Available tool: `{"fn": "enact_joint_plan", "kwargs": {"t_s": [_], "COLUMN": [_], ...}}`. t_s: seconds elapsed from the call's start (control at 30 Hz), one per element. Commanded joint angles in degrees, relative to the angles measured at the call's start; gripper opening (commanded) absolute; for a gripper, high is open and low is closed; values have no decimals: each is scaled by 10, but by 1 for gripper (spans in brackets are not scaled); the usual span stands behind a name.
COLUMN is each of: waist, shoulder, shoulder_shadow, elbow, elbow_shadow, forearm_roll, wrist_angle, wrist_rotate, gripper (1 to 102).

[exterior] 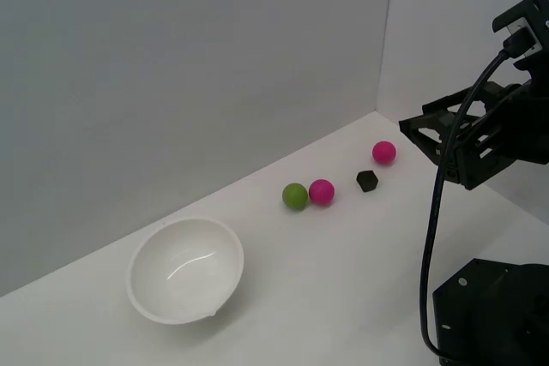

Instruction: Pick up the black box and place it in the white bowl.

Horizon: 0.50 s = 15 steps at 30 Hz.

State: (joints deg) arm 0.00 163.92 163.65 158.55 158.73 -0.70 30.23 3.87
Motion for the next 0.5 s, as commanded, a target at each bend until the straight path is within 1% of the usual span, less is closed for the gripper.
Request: {"fn": "enact_joint_plan", "kwargs": {"t_s": [0.0, 0.1, 0.27, 0.33, 0.47], "waist": [4, 4, 4, 4, 4], "shoulder": [0, 0, -4, -12, -37], "shoulder_shadow": [3, 3, -3, -10, -34], "elbow": [-3, -9, -32, -37, -58], "elbow_shadow": [-5, -11, -35, -40, -63], "forearm_roll": [-5, -4, -5, -5, -5], "wrist_angle": [7, 14, 32, 34, 41], "wrist_rotate": [9, 9, 9, 9, 9], "gripper": [52, 52, 52, 52, 52]}}
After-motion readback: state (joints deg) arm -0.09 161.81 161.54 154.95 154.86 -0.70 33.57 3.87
